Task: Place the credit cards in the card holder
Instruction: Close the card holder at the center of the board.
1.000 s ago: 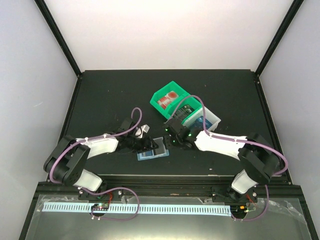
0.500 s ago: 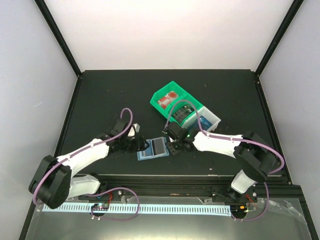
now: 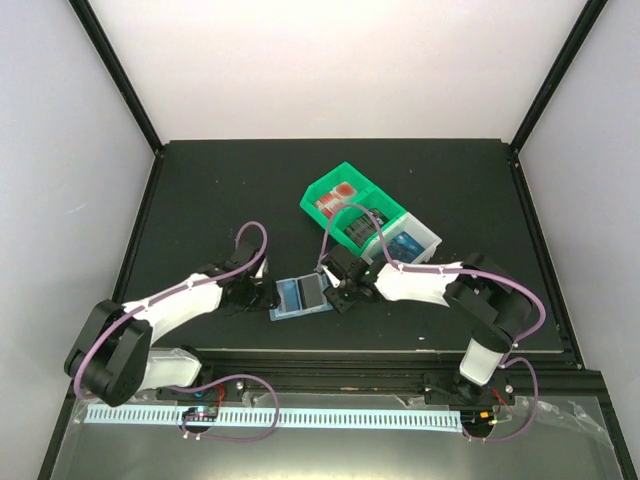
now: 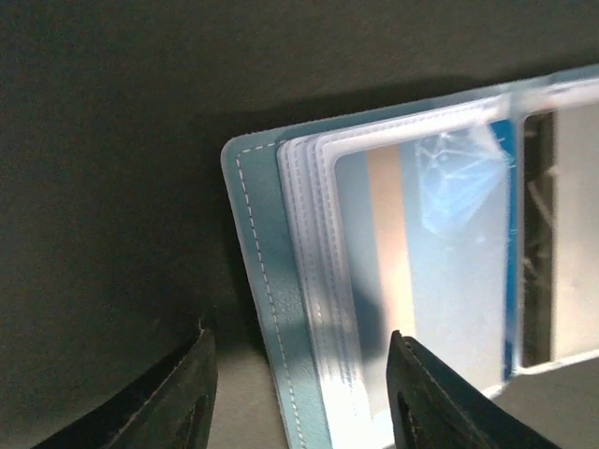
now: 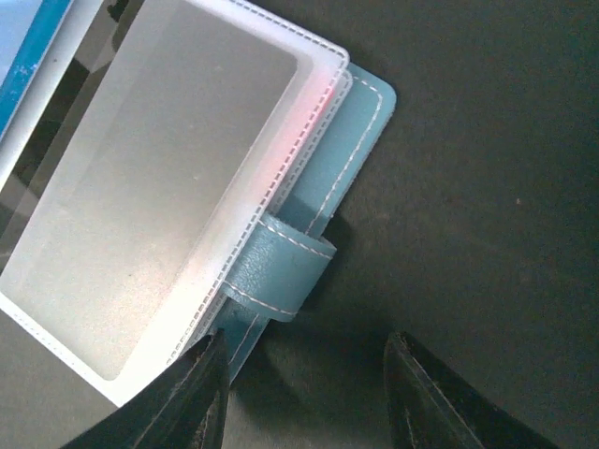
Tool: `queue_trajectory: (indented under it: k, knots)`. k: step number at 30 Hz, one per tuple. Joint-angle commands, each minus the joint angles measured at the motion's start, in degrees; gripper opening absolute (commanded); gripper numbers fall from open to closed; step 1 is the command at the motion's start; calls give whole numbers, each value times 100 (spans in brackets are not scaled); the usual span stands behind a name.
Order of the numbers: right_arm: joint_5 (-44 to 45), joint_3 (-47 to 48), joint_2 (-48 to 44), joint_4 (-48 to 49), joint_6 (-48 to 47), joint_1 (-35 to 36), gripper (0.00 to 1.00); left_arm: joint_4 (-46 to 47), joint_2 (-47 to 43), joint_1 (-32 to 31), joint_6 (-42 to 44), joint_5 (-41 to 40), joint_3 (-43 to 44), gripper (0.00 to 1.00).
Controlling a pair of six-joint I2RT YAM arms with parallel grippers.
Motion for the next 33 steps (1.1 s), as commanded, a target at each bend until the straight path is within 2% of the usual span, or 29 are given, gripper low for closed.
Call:
queue_trajectory:
  k: [1, 7, 12, 23, 28, 33]
  knots:
    - [120, 95, 176, 548, -188, 51, 47, -331, 356, -146, 222, -539, 263, 50]
    - [370, -74, 70, 1102, -107, 73, 47, -671, 574, -453, 205, -1097, 311, 43]
    - [562, -154, 50, 1465, -29, 73, 47, -934, 795, -631, 46, -1376, 313, 33]
    - [661, -178, 105, 2163, 169, 73, 46, -1188, 991, -753, -122, -1726, 304, 26]
    - [1654, 368, 440, 1650, 824, 73, 41, -1170, 1182, -847, -99, -1769, 322, 23]
    - [2123, 439, 403, 1572, 1325, 72, 41, -1144, 1195, -877, -119, -1754, 304, 22]
